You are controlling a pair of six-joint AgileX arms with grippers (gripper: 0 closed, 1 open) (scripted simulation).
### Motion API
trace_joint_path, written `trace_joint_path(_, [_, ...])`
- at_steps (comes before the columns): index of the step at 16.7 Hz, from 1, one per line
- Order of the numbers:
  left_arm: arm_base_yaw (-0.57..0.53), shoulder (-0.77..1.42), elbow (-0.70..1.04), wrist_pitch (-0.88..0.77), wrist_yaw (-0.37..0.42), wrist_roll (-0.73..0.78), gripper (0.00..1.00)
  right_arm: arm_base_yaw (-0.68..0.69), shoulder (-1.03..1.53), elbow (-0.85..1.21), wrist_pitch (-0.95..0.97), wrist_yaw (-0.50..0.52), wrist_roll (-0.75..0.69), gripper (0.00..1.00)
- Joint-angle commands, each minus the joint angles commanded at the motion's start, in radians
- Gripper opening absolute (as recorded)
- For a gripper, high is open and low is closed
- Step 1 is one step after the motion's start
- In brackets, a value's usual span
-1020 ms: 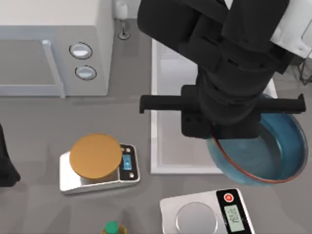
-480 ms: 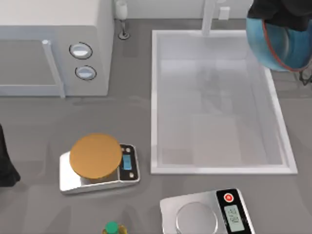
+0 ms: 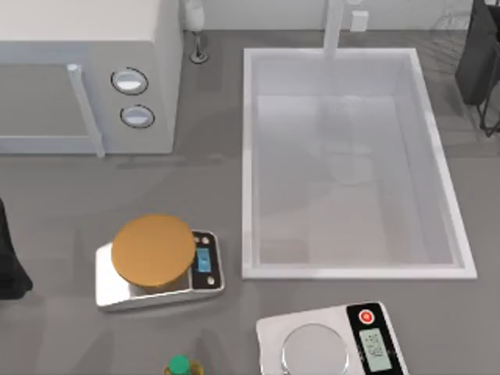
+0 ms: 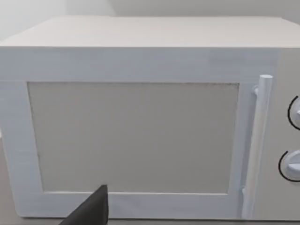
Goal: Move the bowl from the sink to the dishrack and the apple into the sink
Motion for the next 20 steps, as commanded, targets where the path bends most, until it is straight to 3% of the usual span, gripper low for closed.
trace_joint_path(5, [0.0, 0.0, 0.0, 0.0, 0.0, 0.0, 1.0, -0.186, -0.08, -0.095, 0.189, -0.08, -0.145, 0.0])
trace_joint_path(13, [0.0, 0.0, 0.0, 0.0, 0.0, 0.0, 1.0, -0.186, -0.051, -0.104, 0.226, -0.075, -0.148, 0.0])
trace_joint_path(20, [0.0, 0.0, 0.0, 0.0, 0.0, 0.0, 1.0, -0.145, 0.166, -0.236, 0.577, -0.031, -0.149, 0.0])
